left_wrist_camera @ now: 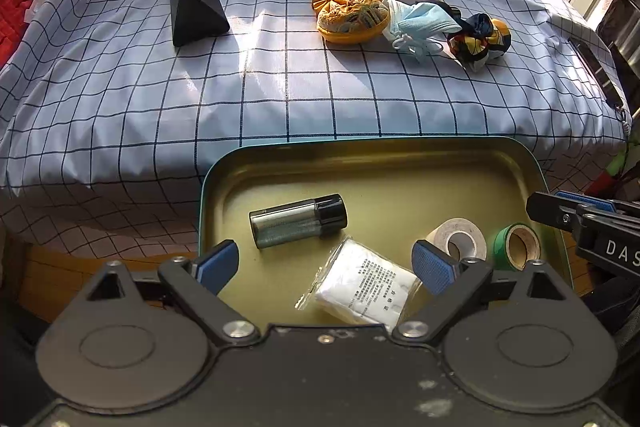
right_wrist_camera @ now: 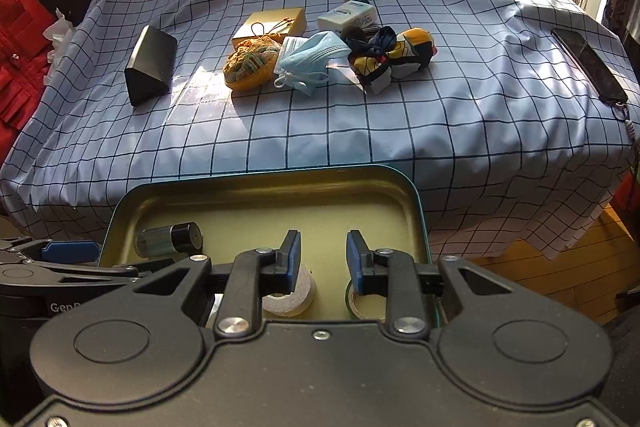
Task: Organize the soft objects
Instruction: 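Move both tools back over the bed toward the gold pouch and scarf bundle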
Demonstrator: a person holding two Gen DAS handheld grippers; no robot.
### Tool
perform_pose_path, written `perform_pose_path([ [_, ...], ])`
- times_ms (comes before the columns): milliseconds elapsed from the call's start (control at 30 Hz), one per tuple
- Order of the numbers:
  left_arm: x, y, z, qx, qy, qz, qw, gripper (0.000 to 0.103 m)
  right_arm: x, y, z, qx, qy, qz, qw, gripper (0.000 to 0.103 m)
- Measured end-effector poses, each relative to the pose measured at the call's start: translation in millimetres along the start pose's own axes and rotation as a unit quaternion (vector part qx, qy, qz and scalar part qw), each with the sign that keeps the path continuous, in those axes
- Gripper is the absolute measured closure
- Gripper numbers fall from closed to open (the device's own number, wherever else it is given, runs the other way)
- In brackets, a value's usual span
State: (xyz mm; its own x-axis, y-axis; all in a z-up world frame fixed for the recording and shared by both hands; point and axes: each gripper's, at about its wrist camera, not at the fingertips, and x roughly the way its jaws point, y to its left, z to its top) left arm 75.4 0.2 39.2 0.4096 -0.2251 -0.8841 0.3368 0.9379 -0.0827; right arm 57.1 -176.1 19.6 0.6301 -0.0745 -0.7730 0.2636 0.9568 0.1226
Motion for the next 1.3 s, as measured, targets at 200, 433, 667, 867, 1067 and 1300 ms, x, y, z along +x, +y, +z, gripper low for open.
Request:
perform_pose_path([
  [200,3.8,1.0,7.9,0.005,-0.003,0.011,0.9999,0.009,6.6,3.0,10.5,-0.013,0.008,-0.003,1.000,0.075],
  [433,4.2,-0.4,28.3,0.024,-0.025,0.036,0.9987,0.009,11.2,6.4,35.6,-0.032,-0.002,-0.006,0.999,0.075],
  [667,4.7,-3.7,59.8,0.029,-0.051,0.041,0.9974,0.009,15.0,7.2,71.9,-0.044,-0.018,-0.005,0.999,0.075],
  [867,12.8,-7.6,90.4,0.028,-0.067,0.047,0.9963,0.009,20.8,4.0,104.6,-0.036,-0.036,-0.001,0.999,0.067],
  [1067,29.8,-9.3,128.1,0.026,-0.077,0.054,0.9952,0.008,36.3,-6.7,136.0,-0.014,-0.037,-0.003,0.999,0.066],
  [1300,55.1,-10.1,169.5,0.026,-0.072,0.056,0.9955,0.007,58.8,-12.3,168.5,0.002,-0.032,-0.006,0.999,0.066],
])
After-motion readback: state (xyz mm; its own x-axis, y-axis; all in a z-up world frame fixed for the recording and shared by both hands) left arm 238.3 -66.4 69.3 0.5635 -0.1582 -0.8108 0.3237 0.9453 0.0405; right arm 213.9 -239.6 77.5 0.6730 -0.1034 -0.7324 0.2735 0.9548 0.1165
